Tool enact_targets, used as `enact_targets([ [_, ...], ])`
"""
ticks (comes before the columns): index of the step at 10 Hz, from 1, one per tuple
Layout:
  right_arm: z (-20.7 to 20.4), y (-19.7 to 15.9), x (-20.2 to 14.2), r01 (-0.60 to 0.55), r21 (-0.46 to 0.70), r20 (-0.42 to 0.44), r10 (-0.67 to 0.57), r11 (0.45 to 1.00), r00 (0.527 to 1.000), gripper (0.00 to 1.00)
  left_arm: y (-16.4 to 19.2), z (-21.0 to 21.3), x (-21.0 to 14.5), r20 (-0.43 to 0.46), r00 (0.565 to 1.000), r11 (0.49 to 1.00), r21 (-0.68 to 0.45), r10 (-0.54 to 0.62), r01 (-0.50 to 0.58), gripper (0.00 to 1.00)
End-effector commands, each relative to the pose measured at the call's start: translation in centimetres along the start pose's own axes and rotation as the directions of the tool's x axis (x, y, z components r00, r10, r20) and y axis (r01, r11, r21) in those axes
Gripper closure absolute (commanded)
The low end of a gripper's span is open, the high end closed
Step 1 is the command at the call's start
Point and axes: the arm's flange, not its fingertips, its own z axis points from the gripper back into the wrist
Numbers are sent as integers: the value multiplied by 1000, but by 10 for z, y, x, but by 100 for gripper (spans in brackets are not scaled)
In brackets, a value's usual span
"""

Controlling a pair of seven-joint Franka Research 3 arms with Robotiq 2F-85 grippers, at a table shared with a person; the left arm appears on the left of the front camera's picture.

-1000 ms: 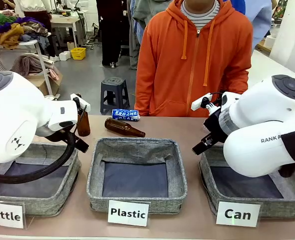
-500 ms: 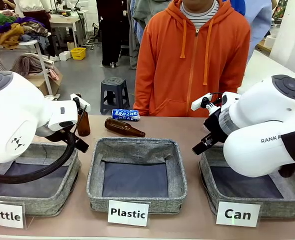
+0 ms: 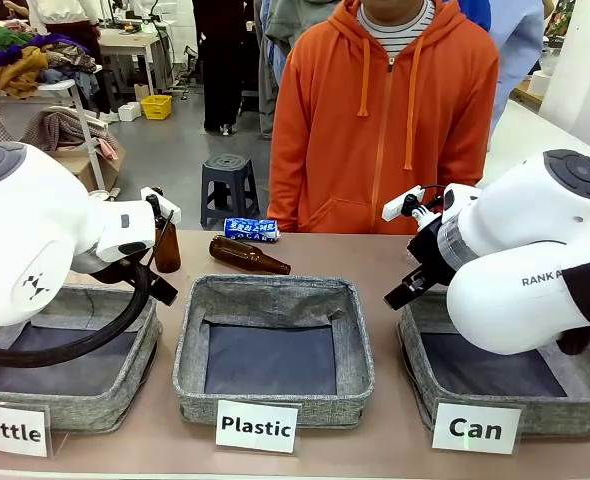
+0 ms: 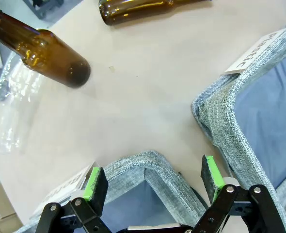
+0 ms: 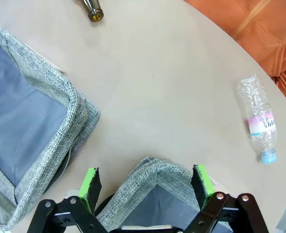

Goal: Sort the can waste into the basket.
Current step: Pick up the can waste from the table and place it in the right Fabric basket.

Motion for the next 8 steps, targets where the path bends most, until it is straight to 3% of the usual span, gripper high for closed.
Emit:
enact_targets([
  [1, 0, 0, 0, 0, 0, 0, 0, 1000, 1000, 0, 0, 0, 0, 0, 1000, 1000, 0, -1, 1, 0],
  [3, 0, 0, 0, 0, 0, 0, 0, 1000, 1000, 0, 0, 0, 0, 0, 1000, 1000, 0, 0, 0, 0],
  [4, 0, 0, 0, 0, 0, 0, 0, 1000, 1000, 0, 2, 15, 1, 0, 1000, 998, -64, 6, -6, 0],
  [5, 26, -5, 14, -9, 26, -73, 11, 1000, 997, 0, 6, 44, 3, 61, 998, 990, -137, -6, 15, 0],
  [6, 67, -11, 37, 89, 24, -104, -87, 996, 991, 0, -3, 90, 13, 87, 994, 971, -235, 68, -46, 0],
  [7, 107, -16, 57, 265, 24, -136, -259, 964, 956, 0, -8, 137, 17, 40, 992, 896, -436, 116, -87, 0],
  [8, 151, -30, 58, 335, 244, -127, -313, 910, 941, 0, -9, 171, 15, 49, 993, 817, -573, 107, -60, 0],
])
